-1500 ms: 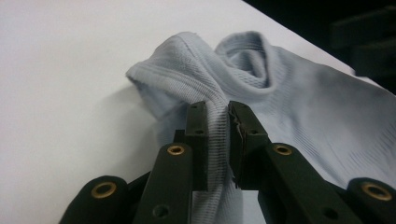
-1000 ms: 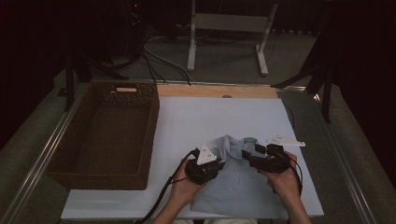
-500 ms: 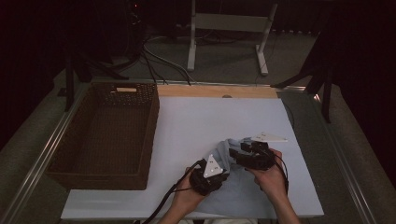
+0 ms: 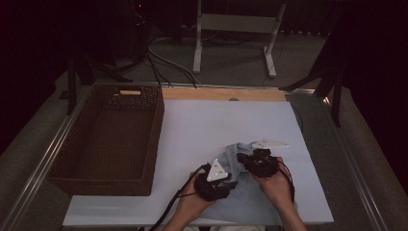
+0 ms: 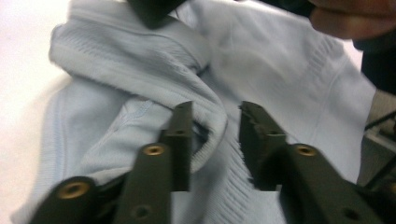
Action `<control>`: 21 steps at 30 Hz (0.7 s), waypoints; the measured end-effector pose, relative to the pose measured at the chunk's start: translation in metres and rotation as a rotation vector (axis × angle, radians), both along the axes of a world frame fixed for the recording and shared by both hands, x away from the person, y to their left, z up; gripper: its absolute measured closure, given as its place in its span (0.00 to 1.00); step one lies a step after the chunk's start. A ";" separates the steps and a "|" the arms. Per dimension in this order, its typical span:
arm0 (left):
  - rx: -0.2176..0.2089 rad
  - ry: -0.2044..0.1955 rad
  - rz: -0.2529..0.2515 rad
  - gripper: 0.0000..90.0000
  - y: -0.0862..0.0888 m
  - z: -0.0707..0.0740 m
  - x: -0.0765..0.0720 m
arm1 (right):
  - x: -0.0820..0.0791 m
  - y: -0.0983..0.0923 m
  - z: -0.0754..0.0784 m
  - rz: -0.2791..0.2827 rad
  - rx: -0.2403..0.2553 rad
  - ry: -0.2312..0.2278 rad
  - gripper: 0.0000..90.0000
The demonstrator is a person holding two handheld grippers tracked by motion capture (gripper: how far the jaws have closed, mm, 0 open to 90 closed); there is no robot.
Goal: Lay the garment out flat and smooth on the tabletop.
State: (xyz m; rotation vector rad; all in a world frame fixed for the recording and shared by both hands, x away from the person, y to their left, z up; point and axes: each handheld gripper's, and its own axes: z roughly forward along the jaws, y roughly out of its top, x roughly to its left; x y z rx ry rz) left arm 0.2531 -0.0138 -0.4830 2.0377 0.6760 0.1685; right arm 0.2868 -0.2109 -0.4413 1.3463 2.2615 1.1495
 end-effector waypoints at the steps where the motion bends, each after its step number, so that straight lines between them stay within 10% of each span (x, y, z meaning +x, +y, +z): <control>1: -0.017 0.001 0.007 0.64 0.003 0.002 0.002 | -0.002 -0.002 0.001 -0.002 -0.001 -0.010 0.99; 7: -0.073 -0.019 0.074 0.51 0.018 0.012 0.010 | -0.018 -0.018 0.007 -0.015 0.028 -0.041 0.99; 21: -0.040 -0.019 0.173 0.52 0.016 0.016 0.045 | -0.047 -0.038 0.012 0.022 0.061 -0.083 0.99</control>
